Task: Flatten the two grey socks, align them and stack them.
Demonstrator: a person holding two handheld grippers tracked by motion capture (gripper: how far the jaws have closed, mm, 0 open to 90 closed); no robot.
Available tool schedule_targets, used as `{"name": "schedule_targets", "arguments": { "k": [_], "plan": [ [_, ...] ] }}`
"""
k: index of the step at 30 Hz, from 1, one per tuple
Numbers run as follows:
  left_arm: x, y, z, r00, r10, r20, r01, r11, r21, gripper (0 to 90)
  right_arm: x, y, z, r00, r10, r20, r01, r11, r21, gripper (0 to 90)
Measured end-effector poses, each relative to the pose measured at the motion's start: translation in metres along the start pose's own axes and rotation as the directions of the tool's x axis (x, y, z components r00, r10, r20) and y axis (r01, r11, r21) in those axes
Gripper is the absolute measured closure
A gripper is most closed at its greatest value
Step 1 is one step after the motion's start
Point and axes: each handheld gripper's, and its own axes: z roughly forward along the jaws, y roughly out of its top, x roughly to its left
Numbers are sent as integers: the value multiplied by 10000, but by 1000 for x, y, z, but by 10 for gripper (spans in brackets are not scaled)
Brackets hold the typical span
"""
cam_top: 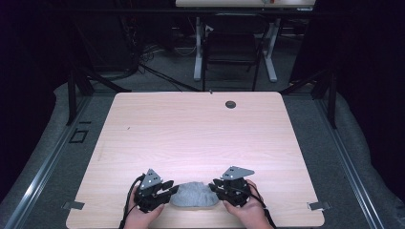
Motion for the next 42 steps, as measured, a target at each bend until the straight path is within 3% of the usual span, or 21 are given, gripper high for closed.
{"name": "schedule_targets", "arguments": {
  "k": [4,9,11,13,34,42],
  "plan": [
    [-4,-3,4,9999,140,40,-141,9997,190,664,6,-4,9,9991,-415,-30,416,9984,391,718],
    [-5,-7,10,9996,272,97,-277,9981,546,660,4,-9,16,9993,-381,-5,380,9968,705,705],
    [-4,-12,15,9991,426,52,-429,9953,868,660,0,-13,21,9998,-168,-73,174,9952,968,701],
    [-3,-14,18,9994,349,41,-352,9950,937,660,0,-15,23,9999,-139,-78,147,9937,1113,702],
    [0,-13,26,9988,438,-199,-419,9954,857,654,-5,-13,29,9999,-95,104,82,9931,1169,696],
    [15,-2,40,9974,556,-448,-524,9962,695,654,-18,-1,40,9995,102,296,-135,9932,1156,687]
  ]
}}
